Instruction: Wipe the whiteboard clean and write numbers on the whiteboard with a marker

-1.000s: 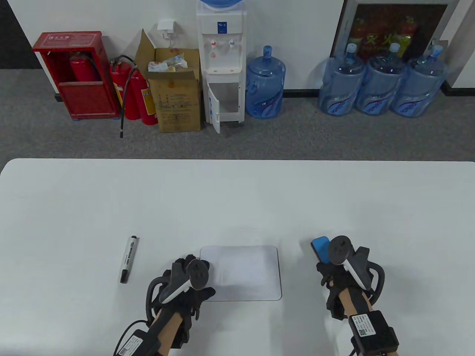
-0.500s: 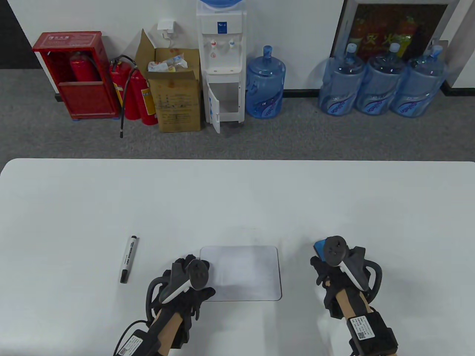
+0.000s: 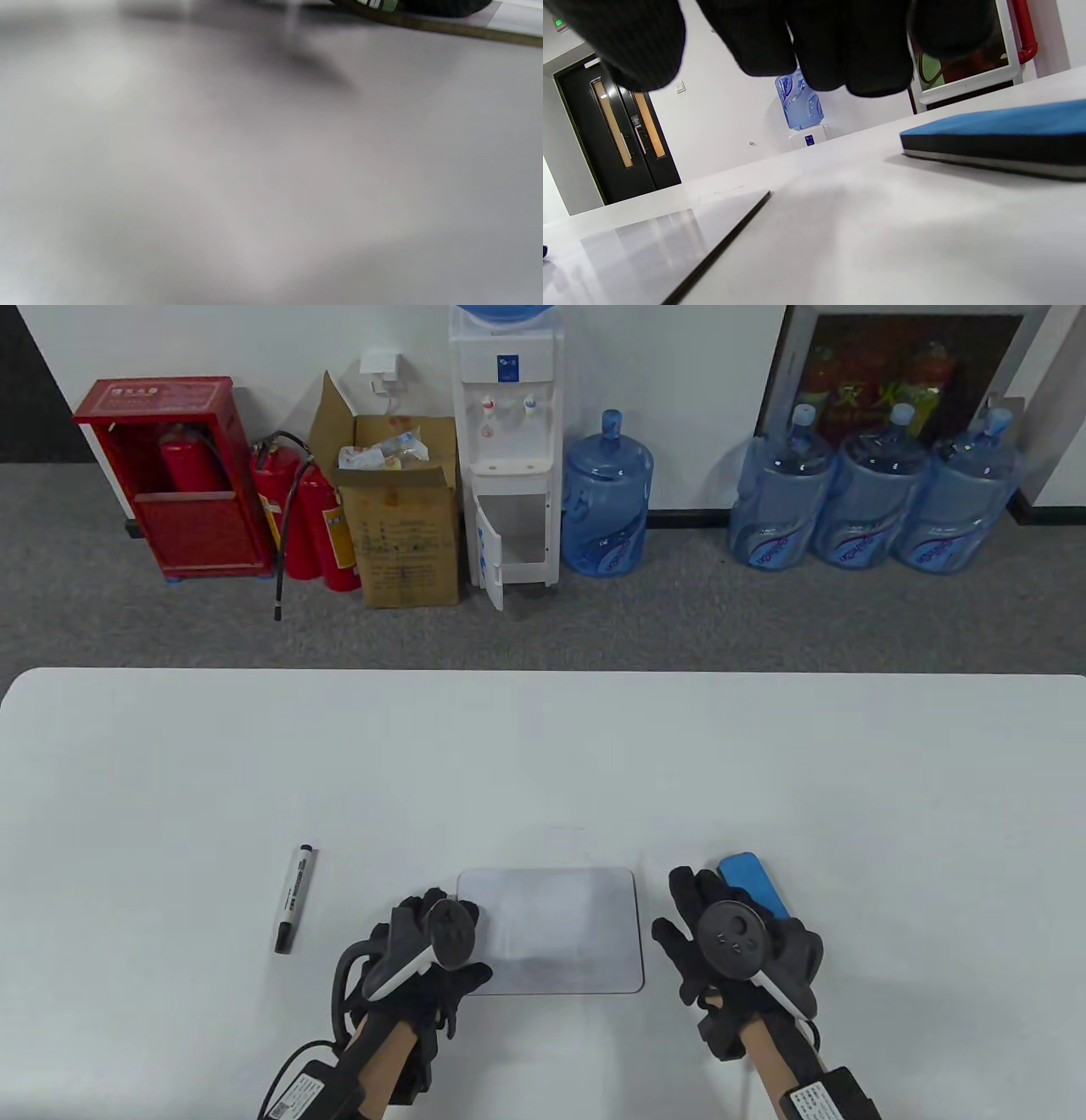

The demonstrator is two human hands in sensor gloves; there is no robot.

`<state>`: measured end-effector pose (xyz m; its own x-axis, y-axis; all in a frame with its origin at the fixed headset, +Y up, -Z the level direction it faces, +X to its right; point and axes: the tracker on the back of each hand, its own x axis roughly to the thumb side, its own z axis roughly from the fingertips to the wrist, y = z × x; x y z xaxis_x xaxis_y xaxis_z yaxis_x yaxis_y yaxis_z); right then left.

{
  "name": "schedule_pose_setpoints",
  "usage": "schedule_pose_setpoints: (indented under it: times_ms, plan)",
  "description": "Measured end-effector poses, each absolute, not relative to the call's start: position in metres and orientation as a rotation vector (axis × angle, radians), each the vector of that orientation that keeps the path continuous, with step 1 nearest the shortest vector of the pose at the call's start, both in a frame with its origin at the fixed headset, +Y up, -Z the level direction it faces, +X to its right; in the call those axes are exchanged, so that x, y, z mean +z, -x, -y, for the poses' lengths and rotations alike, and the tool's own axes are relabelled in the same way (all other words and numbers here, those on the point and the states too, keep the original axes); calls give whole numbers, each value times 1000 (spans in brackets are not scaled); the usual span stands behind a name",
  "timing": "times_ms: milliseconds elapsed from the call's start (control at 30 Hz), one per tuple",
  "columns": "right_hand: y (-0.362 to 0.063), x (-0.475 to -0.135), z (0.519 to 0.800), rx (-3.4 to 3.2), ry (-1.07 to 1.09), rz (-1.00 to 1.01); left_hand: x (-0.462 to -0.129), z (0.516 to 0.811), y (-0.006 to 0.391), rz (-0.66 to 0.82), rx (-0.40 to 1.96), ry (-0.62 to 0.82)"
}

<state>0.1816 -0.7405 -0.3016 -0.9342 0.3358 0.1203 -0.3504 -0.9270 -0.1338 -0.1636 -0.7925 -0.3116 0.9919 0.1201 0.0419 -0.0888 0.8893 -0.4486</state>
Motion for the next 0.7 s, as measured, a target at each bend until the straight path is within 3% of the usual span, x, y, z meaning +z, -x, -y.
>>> schedule_pose_setpoints:
  times_ms: [167,300,400,500,600,700]
  plan:
    - [-195,-300,739,2727,-93,226,-313,782,172,87,204,400]
    - [-202,-300,740,2724,-70,215,-313,754,187,88,355,312]
    - [-204,-301,743,2704,-60,196,-319,732,209,1,328,264]
    - [-205,-302,745,2717,-51,182,-329,723,245,-149,132,246]
    - [-205,-302,745,2719,-49,167,-336,730,280,-319,2,280]
    - [-205,-302,745,2722,-45,154,-337,742,304,-427,27,328]
